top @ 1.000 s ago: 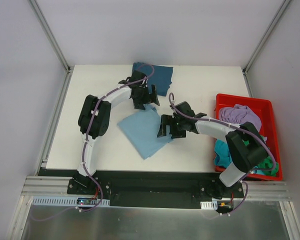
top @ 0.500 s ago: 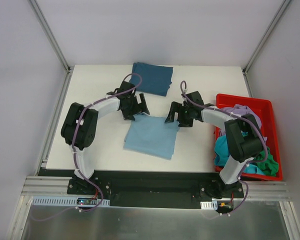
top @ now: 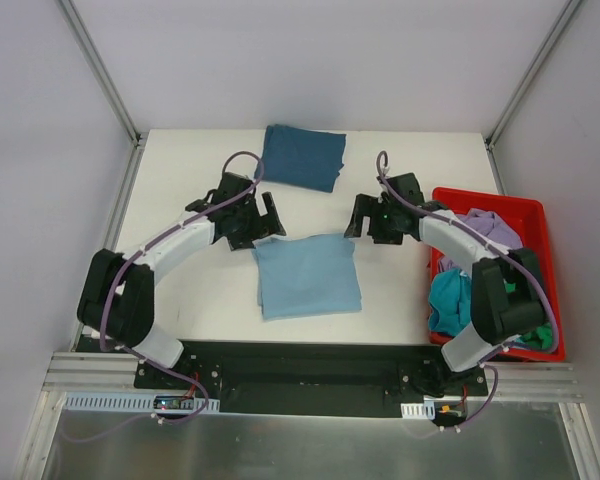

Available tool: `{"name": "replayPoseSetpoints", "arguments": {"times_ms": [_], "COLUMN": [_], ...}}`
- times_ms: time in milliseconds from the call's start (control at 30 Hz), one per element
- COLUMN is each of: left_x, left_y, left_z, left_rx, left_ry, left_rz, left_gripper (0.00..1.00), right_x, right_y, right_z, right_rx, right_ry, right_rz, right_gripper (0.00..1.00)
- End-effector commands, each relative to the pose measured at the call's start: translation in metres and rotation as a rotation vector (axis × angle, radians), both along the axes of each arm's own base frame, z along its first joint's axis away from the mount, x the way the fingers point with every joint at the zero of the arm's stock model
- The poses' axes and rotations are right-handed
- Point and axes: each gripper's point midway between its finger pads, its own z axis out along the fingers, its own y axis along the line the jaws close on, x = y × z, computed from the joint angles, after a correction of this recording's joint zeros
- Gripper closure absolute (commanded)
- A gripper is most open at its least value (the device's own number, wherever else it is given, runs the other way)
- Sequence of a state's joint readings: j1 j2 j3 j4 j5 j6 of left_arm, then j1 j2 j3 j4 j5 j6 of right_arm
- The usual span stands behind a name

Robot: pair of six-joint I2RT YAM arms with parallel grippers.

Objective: Fold and stack the t-shirts
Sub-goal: Fold the long partially folded tshirt into a neat square

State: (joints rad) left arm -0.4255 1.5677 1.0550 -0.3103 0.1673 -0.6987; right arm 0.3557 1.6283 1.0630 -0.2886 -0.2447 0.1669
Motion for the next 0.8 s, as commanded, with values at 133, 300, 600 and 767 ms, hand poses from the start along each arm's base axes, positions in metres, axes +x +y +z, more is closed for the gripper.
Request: {"name": "replayPoseSetpoints", "arguments": {"times_ms": [133, 300, 600, 767], "left_x": [-0.026, -0.032, -0.028, -0.034], "left_y": [0.025, 0.030, 0.022, 0.014], "left_z": [-0.017, -0.044, -0.076, -0.088], "left_rx": [0.069, 0.112, 0.133, 0.114], "left_ry": [0.042, 0.117, 0.216, 0.268], "left_rz": [0.050, 0.062, 0.028, -0.009], "left_gripper": [0.01, 0.06, 0.32, 0.56], "right_x": [-0.024, -0.026, -0.036, -0.053], "right_y": [0.013, 0.024, 0.043, 0.054], "right_z": [0.005, -0.016, -0.047, -0.059], "right_rx": [-0.041, -0.087, -0.150, -0.173], "right_ry": [-0.031, 0.017, 0.104, 0.146], "right_rz": [0.162, 0.187, 0.239, 0.244], "right_gripper": [0.04, 0.01, 0.20, 0.33]}}
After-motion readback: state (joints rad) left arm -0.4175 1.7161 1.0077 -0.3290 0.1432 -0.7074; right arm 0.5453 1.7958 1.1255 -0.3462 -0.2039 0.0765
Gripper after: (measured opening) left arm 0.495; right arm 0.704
